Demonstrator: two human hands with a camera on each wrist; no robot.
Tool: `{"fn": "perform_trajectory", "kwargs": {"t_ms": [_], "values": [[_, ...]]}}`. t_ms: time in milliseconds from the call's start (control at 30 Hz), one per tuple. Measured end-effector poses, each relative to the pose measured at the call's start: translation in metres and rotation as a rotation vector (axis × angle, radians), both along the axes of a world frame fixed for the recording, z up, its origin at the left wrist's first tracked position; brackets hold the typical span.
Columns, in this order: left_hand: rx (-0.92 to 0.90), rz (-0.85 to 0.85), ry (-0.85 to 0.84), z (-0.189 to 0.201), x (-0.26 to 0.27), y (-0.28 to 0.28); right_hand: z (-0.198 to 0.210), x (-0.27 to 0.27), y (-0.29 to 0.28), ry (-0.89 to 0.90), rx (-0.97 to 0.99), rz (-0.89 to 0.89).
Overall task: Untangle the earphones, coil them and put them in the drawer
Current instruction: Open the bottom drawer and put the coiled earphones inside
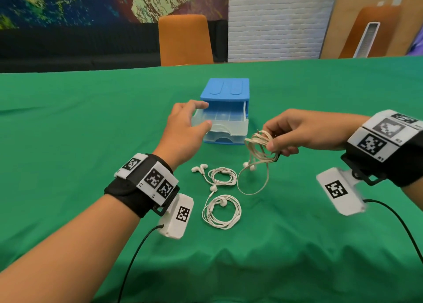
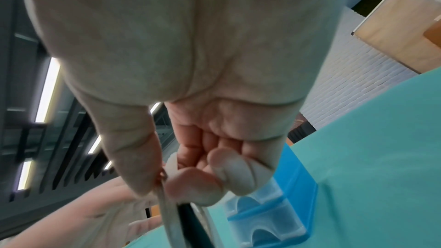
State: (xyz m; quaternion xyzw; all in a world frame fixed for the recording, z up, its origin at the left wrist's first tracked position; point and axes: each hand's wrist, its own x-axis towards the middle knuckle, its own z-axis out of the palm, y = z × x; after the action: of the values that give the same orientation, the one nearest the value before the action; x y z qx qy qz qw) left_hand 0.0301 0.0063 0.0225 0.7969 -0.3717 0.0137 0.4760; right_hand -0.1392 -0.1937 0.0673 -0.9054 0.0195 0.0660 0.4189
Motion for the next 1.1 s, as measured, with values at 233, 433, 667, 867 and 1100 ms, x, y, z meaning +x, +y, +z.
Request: {"fn": "perform_trajectory", "kwargs": {"t_ms": [233,433,667,867,1100], "values": [[0.038,-0.333,-0.073,0.025,-0.014,0.001,0.041,0.013,0.001,-0.185,0.178,-0.068],[0.141,-0.350,0.076,0.044,-0.007,-0.005,0.079,0.034,0.002,-0.301,0.216,-0.116],[0.225,-0.449,0.231,0.036,-0.016,-0.015,0.104,0.043,0.010,-0.386,0.252,-0.100],[0.221,-0.448,0.194,0.013,-0.023,-0.012,0.096,0.034,0.003,-0.384,0.237,-0.134],[0.077,-0.508,0.346,0.015,-0.054,-0.034,0.090,0.025,0.002,-0.418,0.280,-0.163]]}}
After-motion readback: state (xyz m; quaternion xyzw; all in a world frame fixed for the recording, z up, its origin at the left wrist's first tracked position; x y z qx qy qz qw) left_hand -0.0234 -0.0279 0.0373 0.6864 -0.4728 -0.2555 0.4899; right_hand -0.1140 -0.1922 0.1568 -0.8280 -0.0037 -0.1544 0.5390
